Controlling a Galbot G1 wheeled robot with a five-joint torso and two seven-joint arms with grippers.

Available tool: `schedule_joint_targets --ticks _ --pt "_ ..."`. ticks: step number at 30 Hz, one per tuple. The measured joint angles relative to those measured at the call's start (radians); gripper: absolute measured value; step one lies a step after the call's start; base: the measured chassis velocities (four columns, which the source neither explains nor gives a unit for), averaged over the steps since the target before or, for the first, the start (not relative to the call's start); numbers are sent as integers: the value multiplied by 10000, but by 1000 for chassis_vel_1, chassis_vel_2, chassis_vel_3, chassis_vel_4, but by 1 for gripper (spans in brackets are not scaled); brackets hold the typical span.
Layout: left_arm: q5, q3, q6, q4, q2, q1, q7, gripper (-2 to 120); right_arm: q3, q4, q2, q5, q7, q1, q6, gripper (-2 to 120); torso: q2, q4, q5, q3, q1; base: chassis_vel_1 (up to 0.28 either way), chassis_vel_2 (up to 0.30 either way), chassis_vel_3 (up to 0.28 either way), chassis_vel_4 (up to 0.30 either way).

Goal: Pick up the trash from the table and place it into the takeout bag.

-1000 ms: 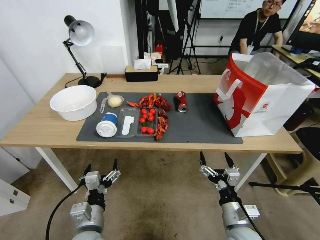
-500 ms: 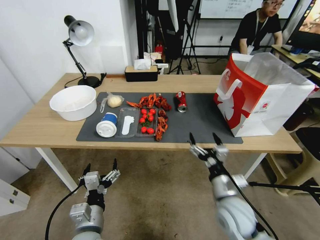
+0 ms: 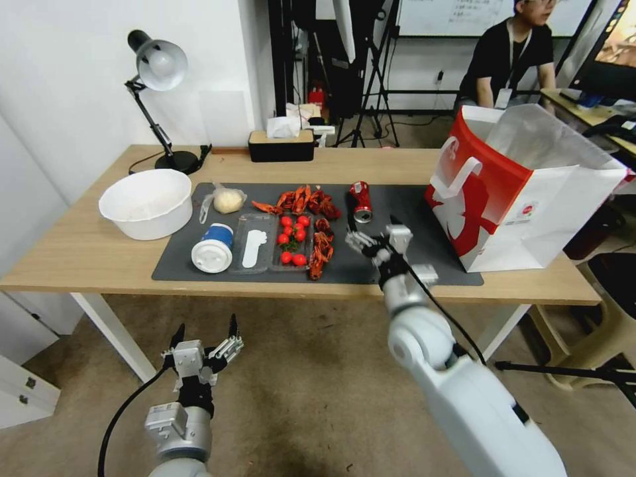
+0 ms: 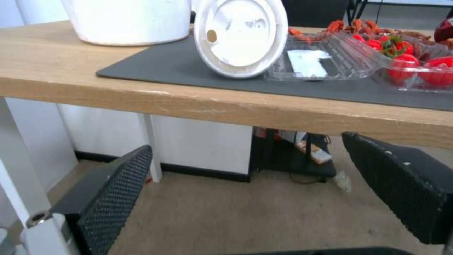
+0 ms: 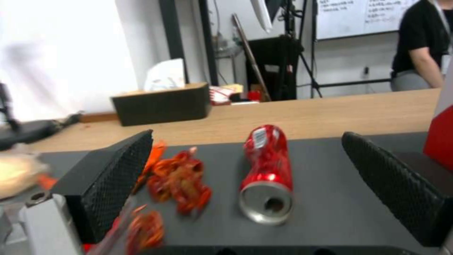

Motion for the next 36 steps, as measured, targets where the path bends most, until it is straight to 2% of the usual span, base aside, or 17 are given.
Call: schedule_joint_targets --ticks 4,8,11,13,17,19,20,22,23,27,36 --pt "-2 -14 -11 6 -11 -2 -1 100 -73 -107 -1 88 106 252 -108 100 0 5 -1 -1 0 0 0 0 0" --pt "-18 -34 -29 37 -20 -16 -2 100 -428 -820 45 456 685 1495 -820 100 0 3 -1 0 1 0 0 0 0" --pt "-19 -34 -29 37 -23 -17 -3 100 -494 -987 59 529 816 1772 -1004 100 -1 3 0 0 1 0 0 0 0" --pt "-19 -22 -32 48 -29 -18 -4 100 -643 -1410 77 869 1132 2541 -1570 100 0 0 2 -1 0 0 0 0 0" --pt "-19 -18 -33 58 -33 -19 -5 100 -701 -1582 86 1016 1237 2819 -1768 100 0 1 -2 -1 0 0 0 0 0" --pt "-16 -8 -35 130 -33 -48 -10 100 -878 -2279 166 1557 1473 3807 -2502 100 0 1 0 -1 1 0 0 0 0" --pt "-16 -8 -35 130 -33 -48 -10 100 -878 -2279 166 1557 1473 3807 -2502 100 0 1 0 -1 1 0 0 0 0" --pt "-13 4 -35 195 -44 -73 -11 100 -1018 -3253 414 2047 1740 4684 -3127 100 0 3 0 0 1 0 0 0 0" --pt "-13 4 -35 195 -44 -73 -11 100 -1018 -3253 414 2047 1740 4684 -3127 100 0 3 0 0 1 0 0 0 0" --pt "-19 -39 -62 259 -32 -73 -10 100 -1201 -4731 819 2381 1975 5508 -4042 100 -1 1 1 0 0 0 0 0 0" --pt "-64 -27 -102 280 3 -81 -8 100 -1465 -5411 1184 2863 1806 5920 -5051 100 1 2 0 -2 -1 0 0 0 0"
